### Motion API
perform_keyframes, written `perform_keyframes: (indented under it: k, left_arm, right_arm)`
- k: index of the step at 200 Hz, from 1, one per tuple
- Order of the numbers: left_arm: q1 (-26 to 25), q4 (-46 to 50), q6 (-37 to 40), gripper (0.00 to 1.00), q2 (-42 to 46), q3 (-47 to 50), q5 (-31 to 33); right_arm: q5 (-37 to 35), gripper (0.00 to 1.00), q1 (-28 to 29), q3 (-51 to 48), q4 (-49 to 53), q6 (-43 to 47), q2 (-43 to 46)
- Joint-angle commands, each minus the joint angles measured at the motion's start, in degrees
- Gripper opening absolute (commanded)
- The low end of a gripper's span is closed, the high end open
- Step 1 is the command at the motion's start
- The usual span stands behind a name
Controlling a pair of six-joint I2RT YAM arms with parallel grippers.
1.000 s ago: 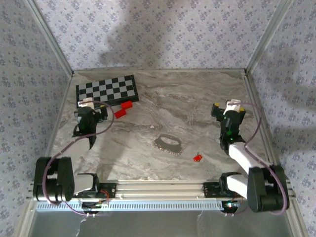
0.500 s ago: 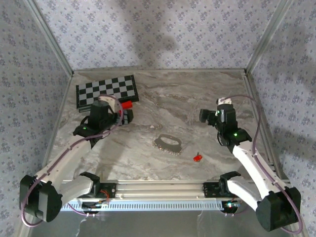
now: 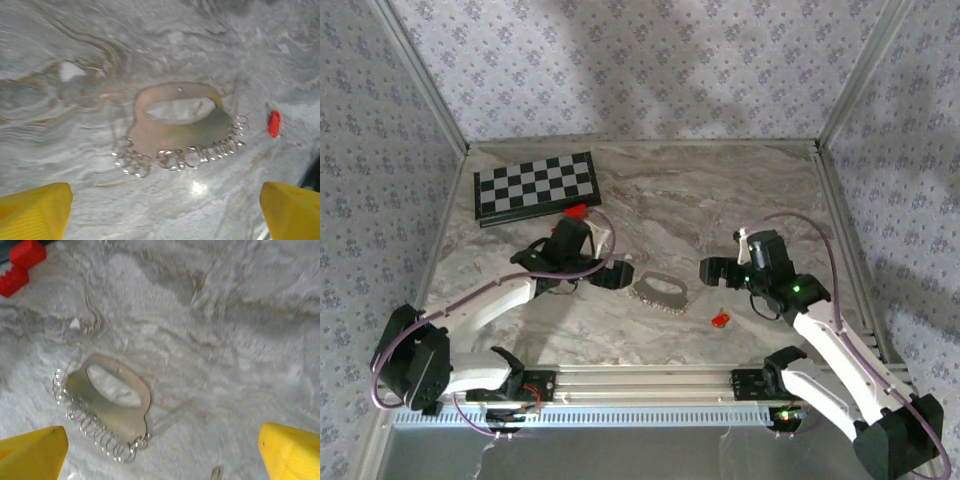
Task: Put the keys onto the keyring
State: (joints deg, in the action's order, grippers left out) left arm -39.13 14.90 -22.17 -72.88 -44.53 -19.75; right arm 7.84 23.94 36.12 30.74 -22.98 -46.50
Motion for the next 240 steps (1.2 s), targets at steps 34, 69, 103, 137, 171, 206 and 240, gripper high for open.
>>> perform_keyframes:
  k: [34,69,103,137,171,206,240]
  left_arm:
    - [-11.9,-1.5,5.5,0.88,-7.4,-7.8,3.6]
    - [-16.5,-1.5,8.7,0.8,-14.0,-13.1,4.9]
    - [-19.6,1.9,12.3,0.7,-20.9,-20.0,8.6]
    - [-22.5,8.3,15.7,0.61,-27.9,-28.1,13.2]
    - [-24.7,17.7,17.4,0.49,-35.3,-37.1,18.3]
    - [-26.3,23.7,17.3,0.41,-41.0,-44.6,21.1]
    - [-27.5,29.6,17.8,0.41,-45.2,-49.8,23.0]
  right_arm:
    - [6.6,0.95,0.8,-6.8,4.3,-6.5,6.4]
    - [9.3,0.92,-3.4,-10.4,1.1,-8.8,9.3]
    - [13.4,0.9,-14.4,-13.1,-1.2,-8.0,11.3]
    - [19.9,0.9,-27.5,-14.1,-4.0,-8.4,13.4]
    - [22.2,0.92,-33.6,-15.3,-4.2,-8.3,14.4]
    - [23.6,0.92,-37.2,-17.1,-4.7,-8.1,15.9]
    - [23.7,0.92,-37.8,-17.6,-5.2,-8.0,16.0]
